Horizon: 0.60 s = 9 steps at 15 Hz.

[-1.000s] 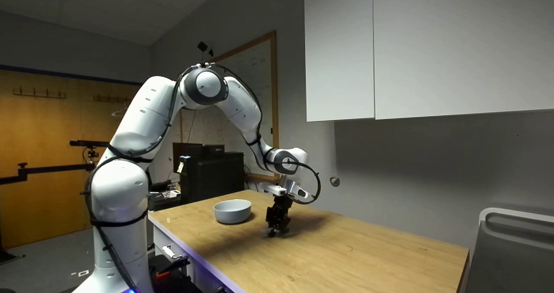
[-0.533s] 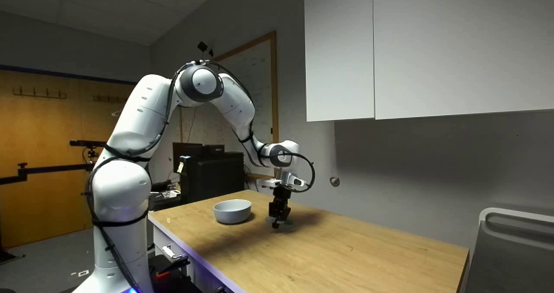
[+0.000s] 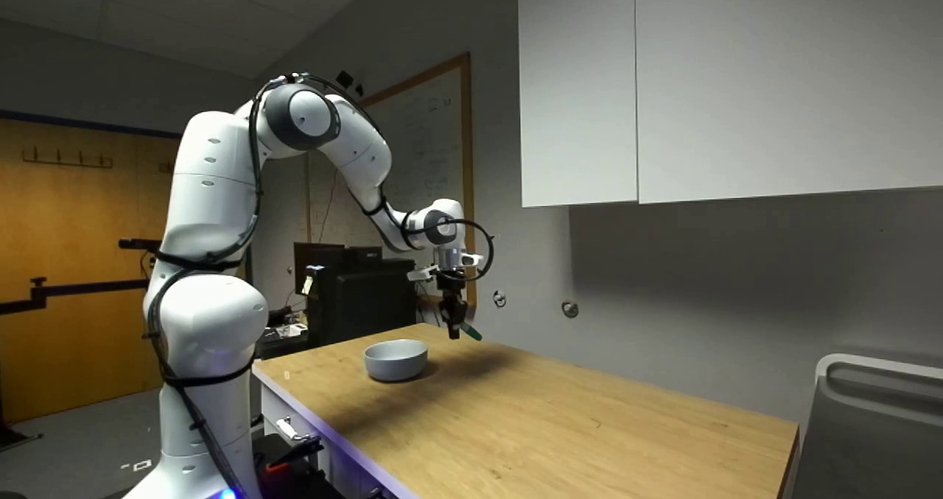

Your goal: Put the marker in the grey bowl

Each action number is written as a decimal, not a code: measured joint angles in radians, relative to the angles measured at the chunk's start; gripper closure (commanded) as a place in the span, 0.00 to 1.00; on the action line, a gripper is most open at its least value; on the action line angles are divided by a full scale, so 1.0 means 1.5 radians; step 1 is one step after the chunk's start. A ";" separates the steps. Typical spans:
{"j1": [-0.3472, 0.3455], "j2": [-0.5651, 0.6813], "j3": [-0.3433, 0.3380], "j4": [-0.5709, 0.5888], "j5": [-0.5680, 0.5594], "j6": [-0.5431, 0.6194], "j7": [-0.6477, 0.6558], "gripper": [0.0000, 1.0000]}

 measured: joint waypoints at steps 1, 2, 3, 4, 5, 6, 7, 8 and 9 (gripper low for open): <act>0.008 -0.015 0.008 -0.010 -0.011 0.002 0.023 0.88; 0.013 -0.029 0.017 -0.020 -0.020 0.003 0.044 0.88; 0.018 -0.041 0.027 -0.030 -0.027 0.003 0.061 0.88; 0.020 -0.051 0.037 -0.039 -0.029 0.002 0.073 0.88; 0.022 -0.059 0.047 -0.047 -0.029 0.002 0.081 0.88; 0.023 -0.066 0.058 -0.055 -0.029 0.001 0.086 0.88; 0.025 -0.071 0.068 -0.061 -0.029 0.000 0.089 0.88; 0.027 -0.075 0.078 -0.067 -0.029 -0.002 0.091 0.88; 0.031 -0.079 0.088 -0.072 -0.029 -0.005 0.093 0.88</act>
